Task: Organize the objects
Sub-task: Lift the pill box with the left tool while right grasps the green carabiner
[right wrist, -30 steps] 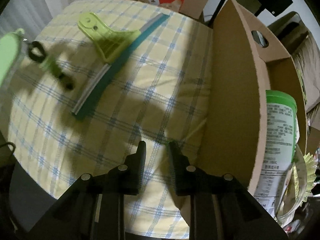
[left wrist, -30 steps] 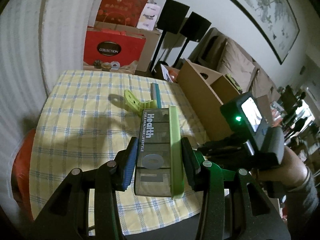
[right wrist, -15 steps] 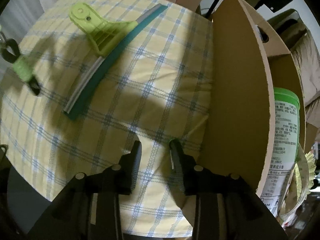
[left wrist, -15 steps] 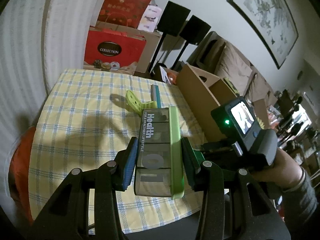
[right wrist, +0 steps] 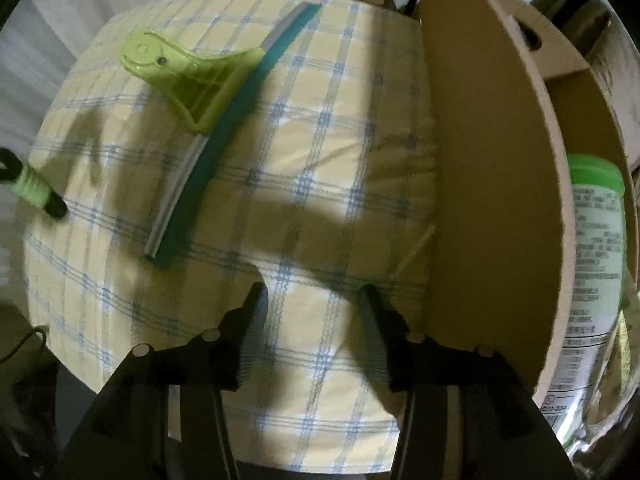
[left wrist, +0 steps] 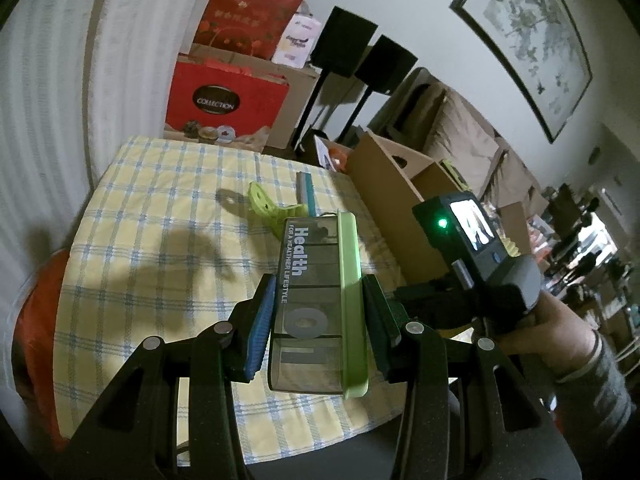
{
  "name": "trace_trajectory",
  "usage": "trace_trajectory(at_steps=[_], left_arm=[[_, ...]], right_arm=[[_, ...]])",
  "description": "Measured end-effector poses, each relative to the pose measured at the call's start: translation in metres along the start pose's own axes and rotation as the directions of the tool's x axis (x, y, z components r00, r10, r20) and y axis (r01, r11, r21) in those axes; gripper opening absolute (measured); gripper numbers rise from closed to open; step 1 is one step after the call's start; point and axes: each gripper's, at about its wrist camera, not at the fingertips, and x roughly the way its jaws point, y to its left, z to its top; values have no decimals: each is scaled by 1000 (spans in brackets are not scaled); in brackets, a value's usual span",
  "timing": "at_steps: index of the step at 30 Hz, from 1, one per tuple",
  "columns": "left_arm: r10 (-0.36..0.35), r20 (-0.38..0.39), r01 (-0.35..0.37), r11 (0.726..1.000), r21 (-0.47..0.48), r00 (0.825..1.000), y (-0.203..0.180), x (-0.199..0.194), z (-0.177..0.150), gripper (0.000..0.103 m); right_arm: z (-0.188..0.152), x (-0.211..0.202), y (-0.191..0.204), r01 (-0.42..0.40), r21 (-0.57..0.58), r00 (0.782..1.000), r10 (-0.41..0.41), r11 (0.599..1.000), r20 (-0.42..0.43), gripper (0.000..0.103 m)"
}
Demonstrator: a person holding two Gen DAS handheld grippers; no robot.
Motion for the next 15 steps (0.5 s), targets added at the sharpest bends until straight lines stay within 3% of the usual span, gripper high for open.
trace_trajectory(at_steps=[3,8,12,15], left_arm=[[0,-6,0,1000,16,1000,-4,1,1,40],[-12,-3,12,1000,20,1000,-7,3,1,40],[-1,-2,1,999,36,1000,-11,5,-4,40],[-4,0,4,999,35,1000,-13,7,-6,40]], right_arm=[[-8,-23,-3,-6,2,996,6,1000,86,46],[-14,-63,-16,-131,51,964,115,990,239,48],[-20,-91,-21,-328,104,902,278,939,330,48],[-18,-102,-12,-485,132,833,411,864,370,51]])
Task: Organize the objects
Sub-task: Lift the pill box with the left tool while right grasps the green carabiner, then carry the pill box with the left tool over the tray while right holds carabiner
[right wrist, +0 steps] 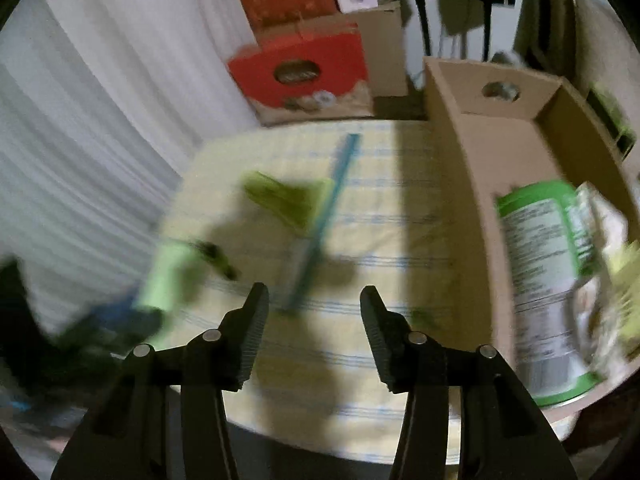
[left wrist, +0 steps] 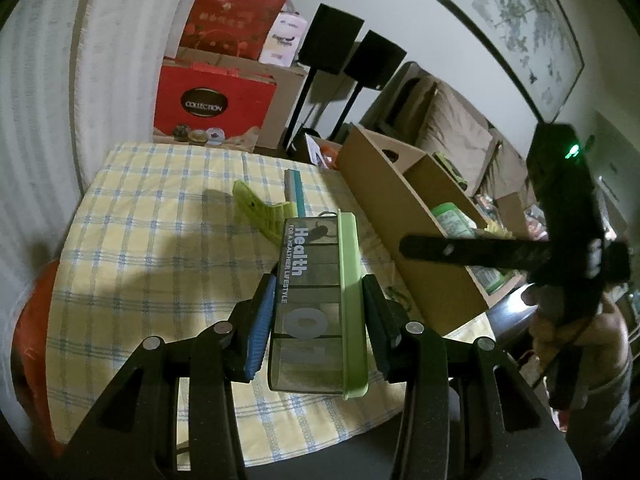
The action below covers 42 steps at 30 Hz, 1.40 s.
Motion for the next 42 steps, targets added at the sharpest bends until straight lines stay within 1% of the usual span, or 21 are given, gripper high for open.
trace_trajectory(at_steps=[2,4,6,7,11,15,18,22,26,28,29,31,33,35,36,37,41,42], left_arm=[[-8,5,9,1000,-5,1000,-2,1,-1,40],[-22,14,22,1000,-8,1000,-6,0,-2,40],[-33,19,33,999,-13,999,-8,0,-2,40],[-39,18,39,999,-14,999,-10,0,-3,40],[-55,10,55,998,-17,998,-16,4,-5,40],[-82,5,82,996,-26,997,-21,7,-6,40],[-90,4,90,996,-22,996,-27,9,-7,40],[-88,8,88,996,-12,996,-31,9,-7,40],[-105,-4,105,994,4,994,-35,12,-7,40],[-107,-13,107,994,16,994,-38,13,-8,40],[-104,-16,105,994,18,994,-39,14,-8,40],[-108,-19,108,994,14,994,-39,15,-8,46],[-117,-29,117,993,5,993,-38,17,-8,48],[-117,-37,117,993,-1,992,-38,19,-8,55],[-115,-36,115,993,-4,993,-37,19,-8,60],[-112,-34,112,994,-7,993,-36,18,-9,63],[-105,-52,104,995,-9,993,-35,23,-8,67],[-103,-59,103,995,-9,993,-35,24,-8,70]], right_arm=[[-6,-5,10,-86,51,996,86,995,-7,53],[-8,-4,12,-169,94,985,170,981,-10,53],[-9,-1,14,-206,120,978,208,971,-9,53],[-10,5,13,-214,123,976,216,969,-7,53],[-12,9,18,-255,123,966,257,959,-4,53],[-15,16,23,-262,119,964,266,958,-15,53],[-17,20,25,-254,119,966,258,960,-18,48],[-19,19,19,-243,121,969,245,962,-6,34],[-22,14,12,-263,127,965,263,956,20,31],[-23,9,8,-272,133,962,270,953,38,26],[-23,7,6,-273,133,962,269,953,46,26],[-23,1,2,-265,131,964,258,955,65,26],[-23,-3,-2,-259,131,965,251,957,77,26],[-23,-10,-7,-254,130,965,243,958,97,26],[-22,-13,-8,-250,127,966,237,960,105,26],[-22,-19,-11,-239,121,967,225,963,121,26],[-22,-37,-19,-210,109,967,191,972,167,26],[-22,-41,-21,-204,106,967,183,973,178,26]])
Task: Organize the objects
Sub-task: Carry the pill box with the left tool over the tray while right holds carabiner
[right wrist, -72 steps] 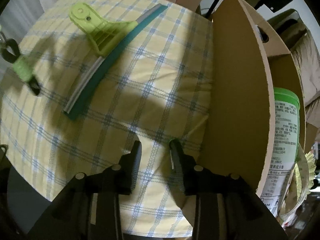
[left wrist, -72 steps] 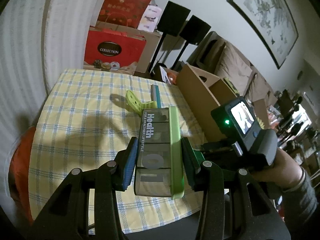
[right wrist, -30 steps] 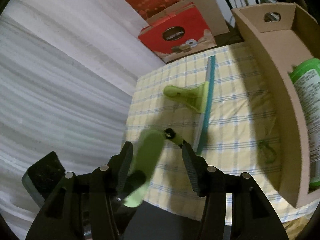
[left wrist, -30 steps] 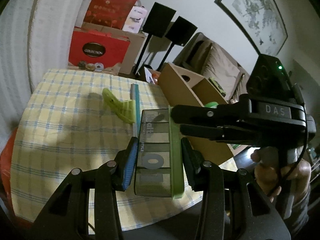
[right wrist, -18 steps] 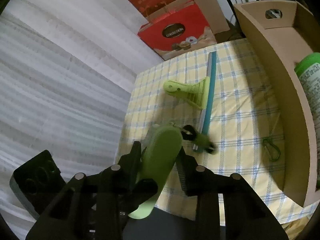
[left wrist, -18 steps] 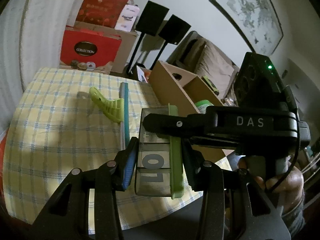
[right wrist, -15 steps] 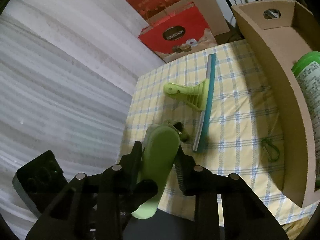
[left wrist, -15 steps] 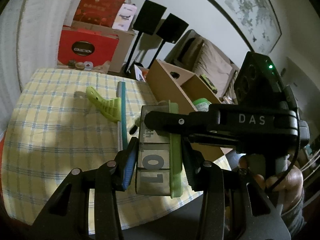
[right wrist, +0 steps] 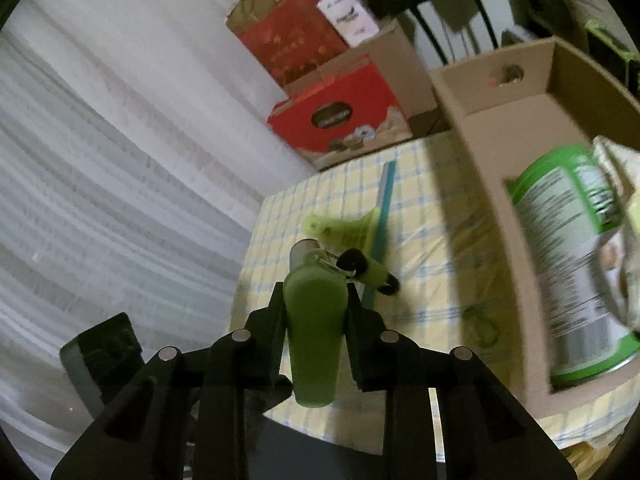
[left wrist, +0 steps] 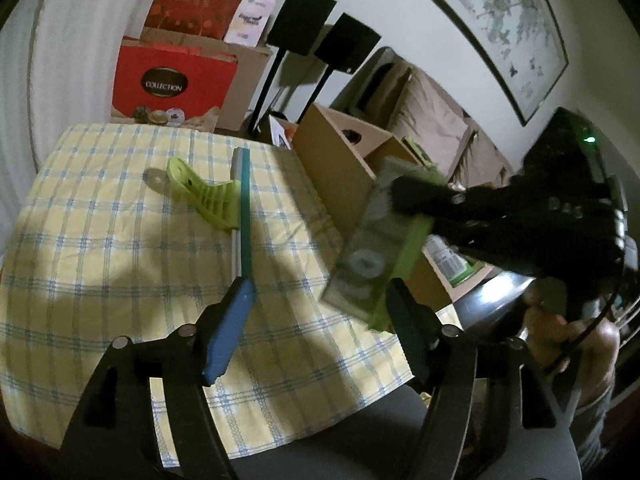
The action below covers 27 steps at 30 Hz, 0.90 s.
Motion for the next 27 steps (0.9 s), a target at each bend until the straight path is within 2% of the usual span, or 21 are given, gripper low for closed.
trace_trajectory(at_steps=[3,6,12,17,20,27], left_arm=[[-8,-10,8,1000,-16,1000,-1,6,0,79],[-4,-22,4,1000,-4,1000,-7,14,1,79],[36,-67,-29,994,104,997,-30,43,3,79],[77,-112,-49,970,239,991,-54,74,1,79],[105,-136,-63,957,284,985,-61,90,-2,79],[122,-179,-46,926,376,976,-74,122,-8,79]], right_arm=[[1,-15,-4,30,-13,999,-29,999,38,26],[2,-31,-10,48,-18,996,-47,999,70,26],[3,-65,-23,85,-18,989,-82,996,124,26],[6,-86,-34,108,-5,984,-106,994,144,26],[6,-95,-42,122,5,982,-121,993,148,26],[6,-110,-58,133,28,978,-136,991,159,26]])
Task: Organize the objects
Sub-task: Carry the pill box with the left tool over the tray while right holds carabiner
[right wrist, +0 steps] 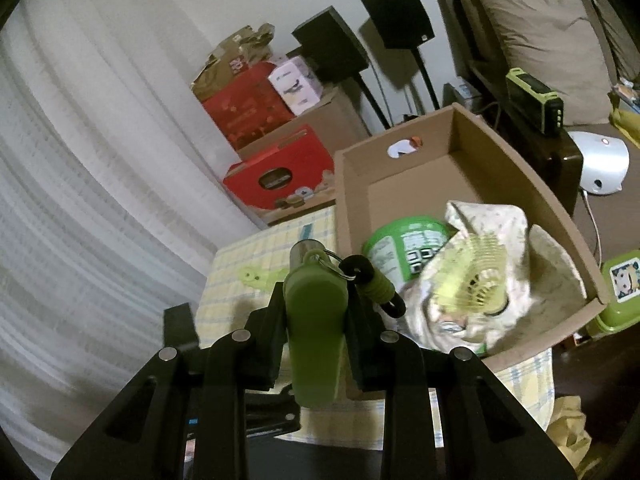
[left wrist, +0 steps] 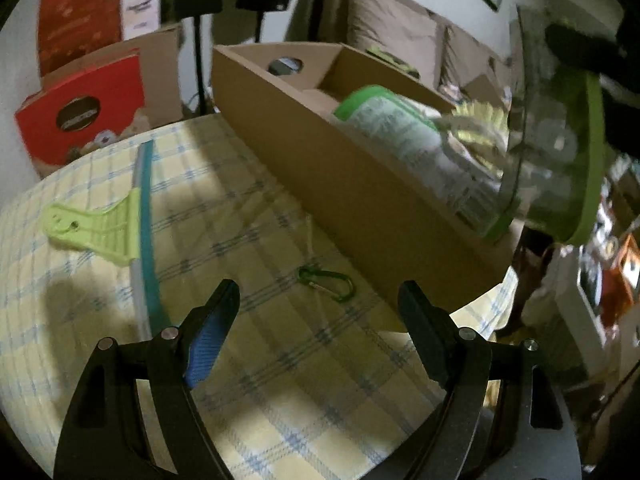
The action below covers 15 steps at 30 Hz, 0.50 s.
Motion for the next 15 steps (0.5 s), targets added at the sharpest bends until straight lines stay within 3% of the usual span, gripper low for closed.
trace_trajectory(at_steps=[5,15], left_arm=[[15,-29,-13,996,89,999,-10,21,2,79],[29,-60,-18,984,176,998,-16,41,2,74]], right_arm=[[0,-2,-5,-2,2,1000,2,1000,-5,26],[0,-3,-8,1,1,1000,-1,1000,-13,26]])
